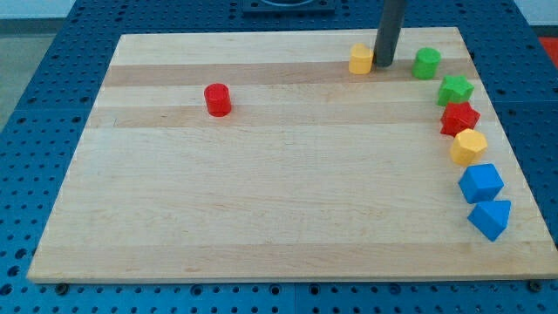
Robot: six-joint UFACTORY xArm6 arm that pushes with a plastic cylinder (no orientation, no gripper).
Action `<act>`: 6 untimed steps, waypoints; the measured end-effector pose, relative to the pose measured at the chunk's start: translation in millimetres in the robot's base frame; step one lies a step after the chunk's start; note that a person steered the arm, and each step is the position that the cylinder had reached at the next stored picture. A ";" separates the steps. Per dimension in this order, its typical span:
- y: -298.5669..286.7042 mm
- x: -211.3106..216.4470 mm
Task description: Push the green circle to the green star
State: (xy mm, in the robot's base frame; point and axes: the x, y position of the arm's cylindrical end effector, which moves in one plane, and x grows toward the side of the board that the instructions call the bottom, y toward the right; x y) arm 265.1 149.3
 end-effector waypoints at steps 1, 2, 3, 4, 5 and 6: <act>1.3 -2.7; 7.0 3.5; 28.9 3.5; 54.6 3.5; 80.1 3.5; 89.0 3.6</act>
